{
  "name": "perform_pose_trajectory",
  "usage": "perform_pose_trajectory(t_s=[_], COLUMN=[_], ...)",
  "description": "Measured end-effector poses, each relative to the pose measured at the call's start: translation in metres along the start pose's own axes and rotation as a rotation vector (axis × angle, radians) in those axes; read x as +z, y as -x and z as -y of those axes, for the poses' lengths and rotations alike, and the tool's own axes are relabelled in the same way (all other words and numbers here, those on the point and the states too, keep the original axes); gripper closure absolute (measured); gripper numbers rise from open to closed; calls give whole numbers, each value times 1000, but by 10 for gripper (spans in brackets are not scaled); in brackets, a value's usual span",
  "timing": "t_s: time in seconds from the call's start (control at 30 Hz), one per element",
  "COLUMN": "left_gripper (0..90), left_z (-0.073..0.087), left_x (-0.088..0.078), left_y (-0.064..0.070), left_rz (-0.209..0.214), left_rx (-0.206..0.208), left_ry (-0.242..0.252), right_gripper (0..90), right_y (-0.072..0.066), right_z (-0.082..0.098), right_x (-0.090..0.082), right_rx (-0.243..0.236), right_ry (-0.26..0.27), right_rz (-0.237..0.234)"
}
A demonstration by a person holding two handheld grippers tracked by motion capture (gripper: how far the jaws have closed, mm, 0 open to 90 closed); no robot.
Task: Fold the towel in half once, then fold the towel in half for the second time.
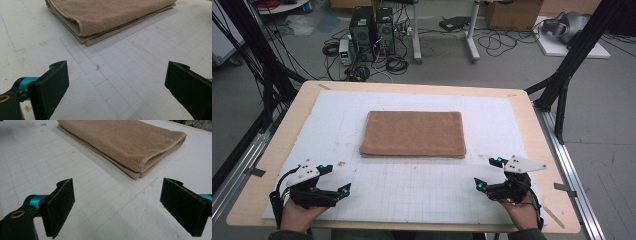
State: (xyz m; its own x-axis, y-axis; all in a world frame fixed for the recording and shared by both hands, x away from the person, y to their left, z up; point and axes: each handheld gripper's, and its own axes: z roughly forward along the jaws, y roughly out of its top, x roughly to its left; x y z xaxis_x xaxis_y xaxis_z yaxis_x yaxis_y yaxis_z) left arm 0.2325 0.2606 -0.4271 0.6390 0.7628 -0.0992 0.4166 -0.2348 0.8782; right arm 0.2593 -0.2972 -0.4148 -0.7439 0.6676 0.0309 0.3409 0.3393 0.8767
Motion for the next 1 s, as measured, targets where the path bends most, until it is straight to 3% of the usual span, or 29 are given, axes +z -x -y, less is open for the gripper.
perform_pose_trajectory(t_s=[0.37,0.63,1.0], left_gripper=[60,59,59], left_z=[-1,-1,-7], left_x=[-1,-3,-3], left_y=[4,-1,-2], left_rz=[9,0,5], left_rx=[-3,-2,13], left_ry=[-1,2,-3], right_gripper=[116,116,116], right_y=[0,1,1], right_z=[-7,-14,-12], right_x=[1,7,-1], right_rx=[-6,-23,-14], right_ry=[10,15,12], right_rz=[-2,-1,14])
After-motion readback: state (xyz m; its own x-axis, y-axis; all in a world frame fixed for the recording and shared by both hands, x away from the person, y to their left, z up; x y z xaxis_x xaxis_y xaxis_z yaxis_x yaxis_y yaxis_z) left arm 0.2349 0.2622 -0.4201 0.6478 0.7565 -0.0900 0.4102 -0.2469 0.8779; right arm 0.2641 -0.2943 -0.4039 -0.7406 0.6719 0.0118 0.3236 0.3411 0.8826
